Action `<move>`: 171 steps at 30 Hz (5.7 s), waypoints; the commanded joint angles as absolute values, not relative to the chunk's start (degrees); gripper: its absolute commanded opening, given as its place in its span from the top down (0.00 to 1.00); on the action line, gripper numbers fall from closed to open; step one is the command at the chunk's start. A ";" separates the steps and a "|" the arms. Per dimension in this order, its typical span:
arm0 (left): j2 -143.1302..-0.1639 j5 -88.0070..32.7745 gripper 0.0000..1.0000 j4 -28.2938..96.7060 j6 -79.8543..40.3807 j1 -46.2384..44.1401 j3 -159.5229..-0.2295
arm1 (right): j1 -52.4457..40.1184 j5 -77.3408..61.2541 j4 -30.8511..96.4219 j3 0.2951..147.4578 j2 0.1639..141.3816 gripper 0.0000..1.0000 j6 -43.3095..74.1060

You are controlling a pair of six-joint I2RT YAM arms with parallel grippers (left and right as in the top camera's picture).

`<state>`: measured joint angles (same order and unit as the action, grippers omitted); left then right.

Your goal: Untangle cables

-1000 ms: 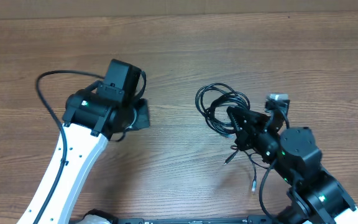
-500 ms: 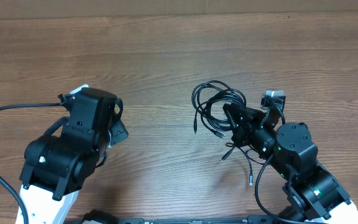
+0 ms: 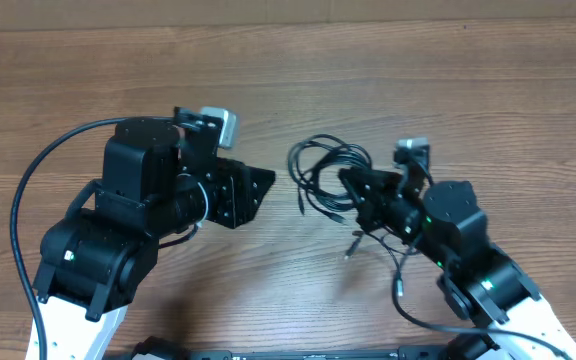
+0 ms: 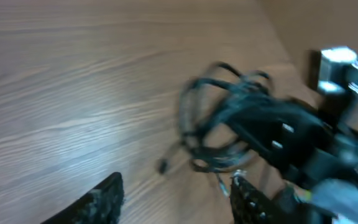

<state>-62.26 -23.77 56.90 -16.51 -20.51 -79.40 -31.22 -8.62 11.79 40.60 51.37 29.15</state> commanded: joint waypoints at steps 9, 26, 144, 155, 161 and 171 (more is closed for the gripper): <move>-63.16 -28.05 0.29 58.76 -9.43 -20.64 -79.50 | -31.53 -24.51 -2.59 41.32 61.01 0.94 28.91; -65.17 -28.14 0.06 61.10 -18.50 -20.64 -79.50 | -31.53 -27.09 -4.10 41.34 60.99 0.94 29.87; -72.38 -53.47 0.96 57.39 10.33 1.26 -86.89 | -31.53 -28.12 -4.69 41.34 57.69 0.51 47.70; -73.67 -39.51 0.96 57.34 -6.81 0.60 -86.89 | -34.79 -39.81 -17.43 41.32 57.98 0.49 66.02; -73.71 -39.29 0.96 55.20 -12.12 -1.98 -86.89 | -41.41 -24.12 -16.19 41.32 62.13 0.46 67.64; -73.71 -36.91 0.96 55.57 -13.98 -9.91 -86.89 | -43.51 -8.49 -26.76 41.34 72.82 0.49 76.95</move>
